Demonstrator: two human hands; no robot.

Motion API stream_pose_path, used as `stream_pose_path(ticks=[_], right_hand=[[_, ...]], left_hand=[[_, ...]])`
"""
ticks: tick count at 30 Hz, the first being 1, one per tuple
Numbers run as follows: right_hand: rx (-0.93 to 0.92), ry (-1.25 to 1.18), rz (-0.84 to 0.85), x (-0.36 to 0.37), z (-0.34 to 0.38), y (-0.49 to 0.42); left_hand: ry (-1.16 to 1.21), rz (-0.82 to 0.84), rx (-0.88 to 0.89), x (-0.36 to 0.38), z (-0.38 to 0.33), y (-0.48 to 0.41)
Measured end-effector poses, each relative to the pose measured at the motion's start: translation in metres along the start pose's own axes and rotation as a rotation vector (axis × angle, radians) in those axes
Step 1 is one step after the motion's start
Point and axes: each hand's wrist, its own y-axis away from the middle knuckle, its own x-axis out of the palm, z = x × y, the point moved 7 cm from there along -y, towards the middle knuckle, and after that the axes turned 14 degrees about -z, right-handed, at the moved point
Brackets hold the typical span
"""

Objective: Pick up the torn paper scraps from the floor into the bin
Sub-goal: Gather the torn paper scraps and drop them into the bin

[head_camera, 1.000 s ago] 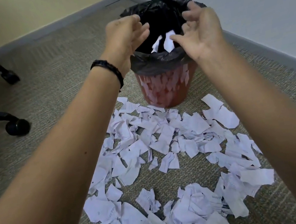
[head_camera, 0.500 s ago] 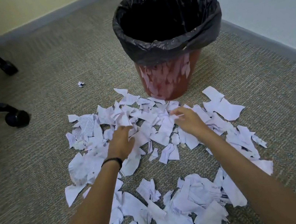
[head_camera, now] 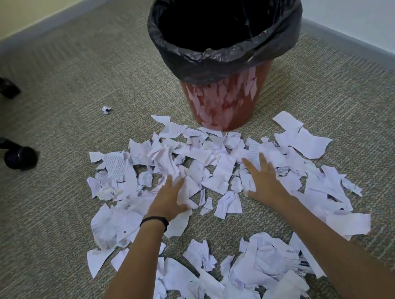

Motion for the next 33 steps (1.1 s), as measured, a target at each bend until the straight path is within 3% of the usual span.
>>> stream_pose_path(ticks=[5, 13, 25, 30, 33], right_hand=[[-0.029, 0.110, -0.011, -0.003, -0.006, -0.004], [-0.055, 0.247, -0.013, -0.002, -0.003, -0.006], [-0.148, 0.302, -0.026, -0.012, 0.003, 0.008], [-0.091, 0.196, -0.070, -0.020, -0.002, 0.014], [-0.048, 0.082, -0.127, -0.043, 0.002, 0.014]], left_hand=[[-0.079, 0.093, 0.027, 0.013, 0.004, -0.007], [-0.186, 0.044, 0.069, 0.013, 0.005, -0.017], [-0.424, -0.219, 0.111, -0.004, -0.017, -0.001], [-0.293, -0.228, 0.062, -0.016, -0.013, -0.001], [-0.106, -0.328, -0.001, -0.032, -0.014, -0.002]])
